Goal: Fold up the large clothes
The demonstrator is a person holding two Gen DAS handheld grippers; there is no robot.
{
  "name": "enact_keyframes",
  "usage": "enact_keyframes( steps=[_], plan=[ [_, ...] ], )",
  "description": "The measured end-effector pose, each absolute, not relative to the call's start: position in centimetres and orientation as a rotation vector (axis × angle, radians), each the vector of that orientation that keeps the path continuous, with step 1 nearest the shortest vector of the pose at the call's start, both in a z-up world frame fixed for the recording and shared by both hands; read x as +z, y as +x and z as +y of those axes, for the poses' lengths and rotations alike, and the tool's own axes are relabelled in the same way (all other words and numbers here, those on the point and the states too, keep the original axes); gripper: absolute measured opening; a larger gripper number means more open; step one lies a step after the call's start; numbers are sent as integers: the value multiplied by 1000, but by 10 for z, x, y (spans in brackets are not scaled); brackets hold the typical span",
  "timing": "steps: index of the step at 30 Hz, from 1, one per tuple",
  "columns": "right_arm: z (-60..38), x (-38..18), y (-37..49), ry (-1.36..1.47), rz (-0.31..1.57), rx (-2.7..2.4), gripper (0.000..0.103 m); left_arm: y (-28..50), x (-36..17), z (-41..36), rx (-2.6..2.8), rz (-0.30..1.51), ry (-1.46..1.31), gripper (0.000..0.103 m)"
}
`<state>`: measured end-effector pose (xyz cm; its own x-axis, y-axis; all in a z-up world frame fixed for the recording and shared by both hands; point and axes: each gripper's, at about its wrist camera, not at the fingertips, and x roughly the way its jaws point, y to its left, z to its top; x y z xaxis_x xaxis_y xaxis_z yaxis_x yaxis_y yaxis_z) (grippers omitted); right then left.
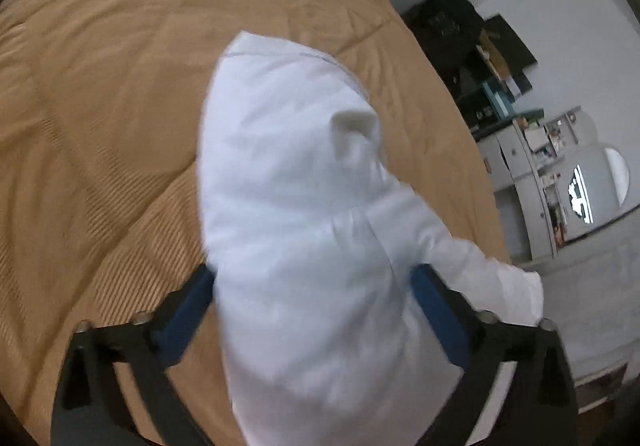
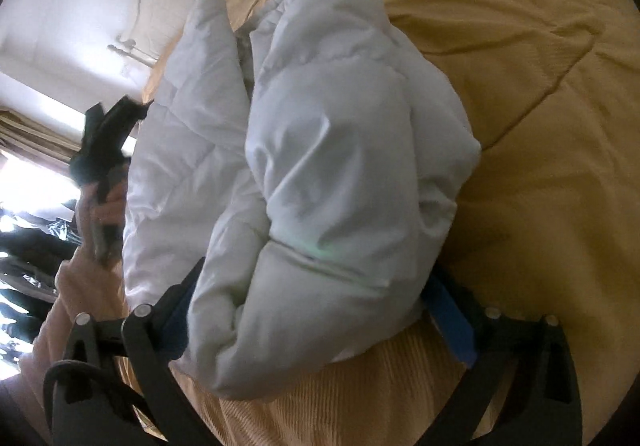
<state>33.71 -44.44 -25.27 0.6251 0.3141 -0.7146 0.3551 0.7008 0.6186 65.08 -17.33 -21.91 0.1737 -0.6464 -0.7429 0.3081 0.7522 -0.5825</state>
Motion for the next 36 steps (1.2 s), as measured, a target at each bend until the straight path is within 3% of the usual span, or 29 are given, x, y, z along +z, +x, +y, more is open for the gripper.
enact_keyframes(
  steps=[2, 3, 5, 6, 7, 9, 12, 20, 23, 25, 26, 28, 29, 36],
  plan=[
    [-448, -254, 335, 832, 910, -21, 92, 663, -231, -183, -728, 1245, -324, 100],
    [-448, -253, 334, 828, 903, -10, 80, 668, -237, -189, -721, 1249, -308, 87],
    [-449, -250, 331, 846, 881, 5, 60, 667, -242, -198, -696, 1232, -260, 73],
    [-450, -245, 329, 861, 860, 18, 50, 664, -239, -199, -690, 1213, -246, 61],
    [-448, -241, 327, 869, 848, 26, 46, 662, -237, -197, -686, 1203, -255, 50],
    [-449, -231, 326, 876, 834, 35, 35, 666, -233, -189, -674, 1206, -301, 38],
    [-446, -213, 321, 883, 807, 49, 30, 666, -210, -169, -656, 1178, -351, 29],
    [-390, -169, 325, 864, 783, 207, 28, 658, -107, -69, -540, 1065, -255, 30],
    [-362, -178, 338, 887, 806, 249, 29, 667, -126, -34, -445, 1115, -214, 32],
    [-347, -194, 352, 881, 850, 244, 31, 676, -165, -20, -387, 1201, -220, 39],
    [-338, -210, 360, 867, 899, 219, 35, 680, -182, -14, -373, 1237, -243, 42],
    [-325, -241, 372, 815, 984, 171, 58, 687, -211, -5, -357, 1273, -335, 57],
    [-322, -255, 371, 809, 993, 153, 70, 693, -217, 0, -357, 1271, -394, 59],
    [-328, -263, 374, 792, 1002, 148, 71, 765, -200, 6, -224, 1233, -318, 59]
  ],
)
